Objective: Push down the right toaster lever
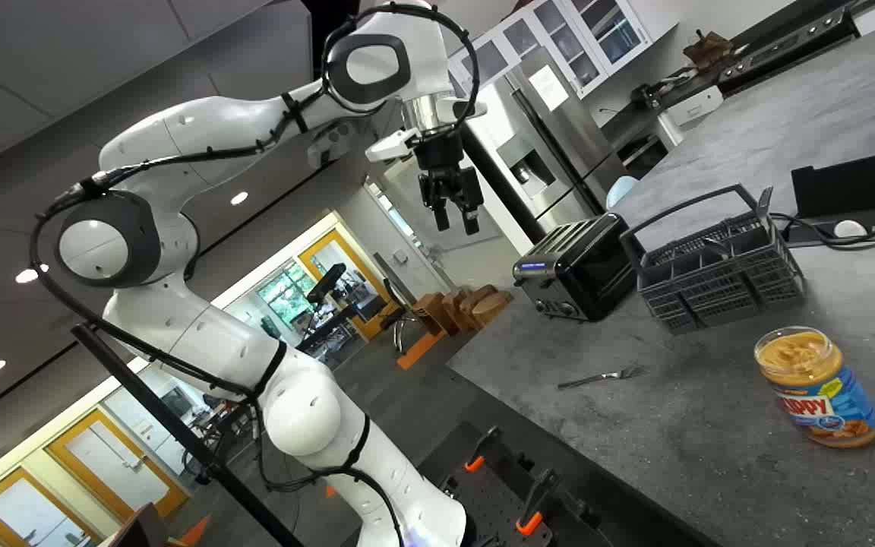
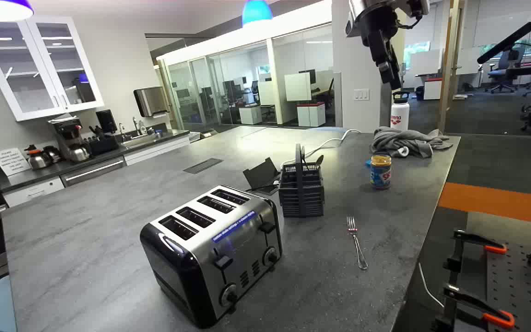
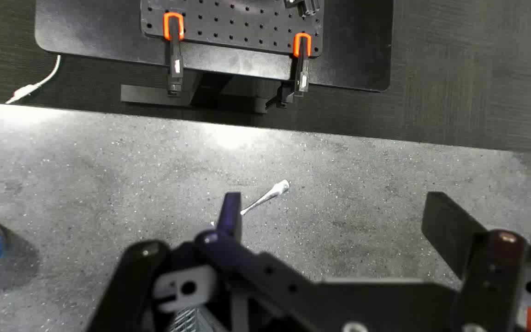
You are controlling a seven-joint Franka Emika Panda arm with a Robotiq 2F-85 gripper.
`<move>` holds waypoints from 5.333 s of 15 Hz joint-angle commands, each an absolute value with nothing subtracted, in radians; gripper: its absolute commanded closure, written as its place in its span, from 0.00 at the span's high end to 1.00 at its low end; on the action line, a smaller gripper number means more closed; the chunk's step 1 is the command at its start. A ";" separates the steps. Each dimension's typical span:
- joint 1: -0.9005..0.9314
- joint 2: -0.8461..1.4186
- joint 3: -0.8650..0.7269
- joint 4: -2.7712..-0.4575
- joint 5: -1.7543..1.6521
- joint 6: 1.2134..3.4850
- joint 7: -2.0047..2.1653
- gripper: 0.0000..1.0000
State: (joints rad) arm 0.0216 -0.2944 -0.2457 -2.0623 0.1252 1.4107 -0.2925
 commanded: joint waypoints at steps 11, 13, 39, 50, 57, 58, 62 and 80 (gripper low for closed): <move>-0.017 -0.290 -0.213 -2.060 0.132 1.407 -0.301 1.00; -0.017 -0.290 -0.213 -2.060 0.132 1.407 -0.301 1.00; 0.164 -0.117 0.201 -2.321 0.139 2.307 0.139 1.00; 0.176 0.016 0.239 -2.291 -0.200 2.455 0.577 0.27; 0.202 0.127 0.203 -2.269 -0.226 2.584 0.593 0.00; 0.205 0.140 0.197 -2.266 -0.223 2.601 0.591 0.00; 0.228 0.186 0.165 -2.246 -0.226 2.640 0.595 0.00; 0.304 0.277 0.060 -2.186 -0.249 2.657 0.609 0.00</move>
